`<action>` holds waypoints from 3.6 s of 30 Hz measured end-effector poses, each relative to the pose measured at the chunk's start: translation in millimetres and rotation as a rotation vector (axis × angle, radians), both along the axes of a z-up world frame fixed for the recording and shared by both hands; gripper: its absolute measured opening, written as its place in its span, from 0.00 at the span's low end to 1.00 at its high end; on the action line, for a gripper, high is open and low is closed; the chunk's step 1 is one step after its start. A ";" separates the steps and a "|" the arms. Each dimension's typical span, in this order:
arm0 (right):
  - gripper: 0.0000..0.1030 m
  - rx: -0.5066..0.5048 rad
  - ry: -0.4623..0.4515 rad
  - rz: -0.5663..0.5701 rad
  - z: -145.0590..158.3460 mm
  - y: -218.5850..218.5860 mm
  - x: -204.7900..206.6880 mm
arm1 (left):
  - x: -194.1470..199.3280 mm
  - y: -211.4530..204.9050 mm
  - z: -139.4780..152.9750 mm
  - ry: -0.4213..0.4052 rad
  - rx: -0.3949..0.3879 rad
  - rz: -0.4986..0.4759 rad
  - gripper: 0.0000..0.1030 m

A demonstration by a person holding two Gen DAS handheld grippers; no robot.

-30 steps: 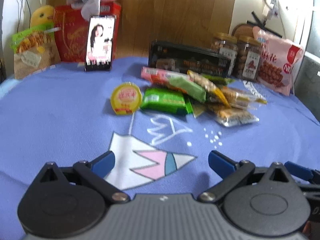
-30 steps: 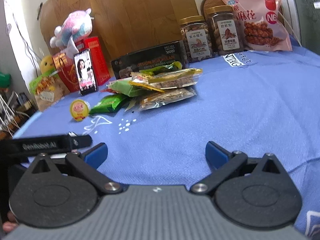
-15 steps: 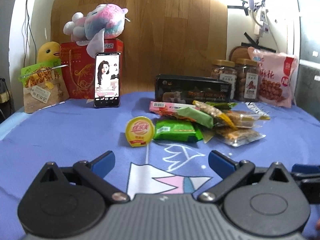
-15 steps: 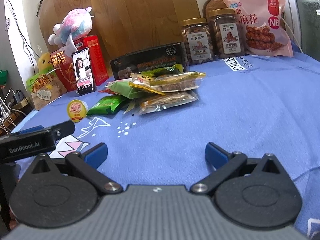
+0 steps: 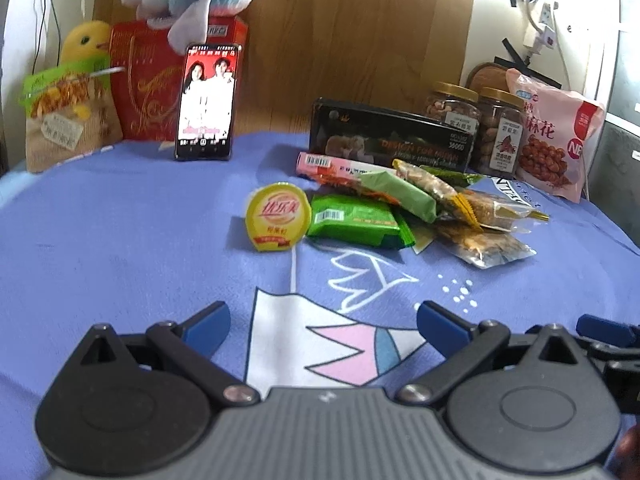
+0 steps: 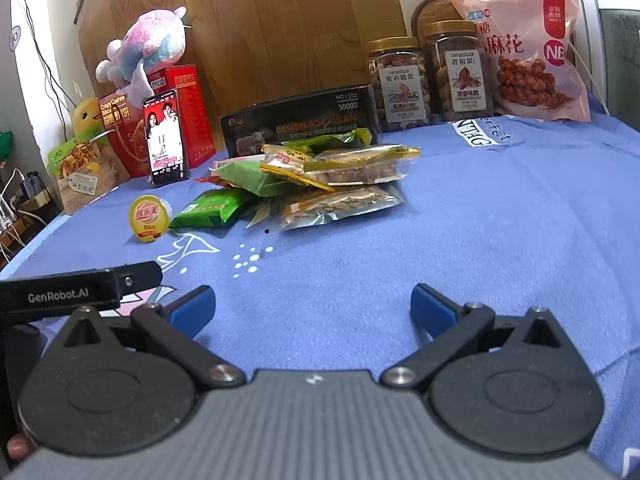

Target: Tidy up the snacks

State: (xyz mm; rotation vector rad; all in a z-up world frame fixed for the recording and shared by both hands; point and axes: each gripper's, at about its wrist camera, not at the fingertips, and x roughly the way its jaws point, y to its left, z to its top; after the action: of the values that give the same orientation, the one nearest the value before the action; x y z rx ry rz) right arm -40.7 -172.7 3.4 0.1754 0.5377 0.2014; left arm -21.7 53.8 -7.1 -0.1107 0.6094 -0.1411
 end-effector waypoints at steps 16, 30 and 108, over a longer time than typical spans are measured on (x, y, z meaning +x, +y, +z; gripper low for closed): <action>1.00 0.021 -0.016 0.012 -0.9 -1.6 1.1 | 3.0 -10.6 0.4 0.024 0.076 0.002 1.00; 1.00 0.041 -0.018 0.032 -0.5 -7.9 0.6 | 3.6 -10.9 6.0 0.009 0.068 -0.026 1.00; 0.50 -0.203 -0.174 0.374 -9.6 8.7 -9.1 | 27.4 -29.4 17.0 0.090 -0.345 -0.404 0.54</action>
State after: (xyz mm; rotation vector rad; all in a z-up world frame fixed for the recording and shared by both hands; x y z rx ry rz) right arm -49.8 -163.9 -6.2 -0.1420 0.4111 0.5187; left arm 5.7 24.4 10.0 -0.3285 0.6885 -0.6355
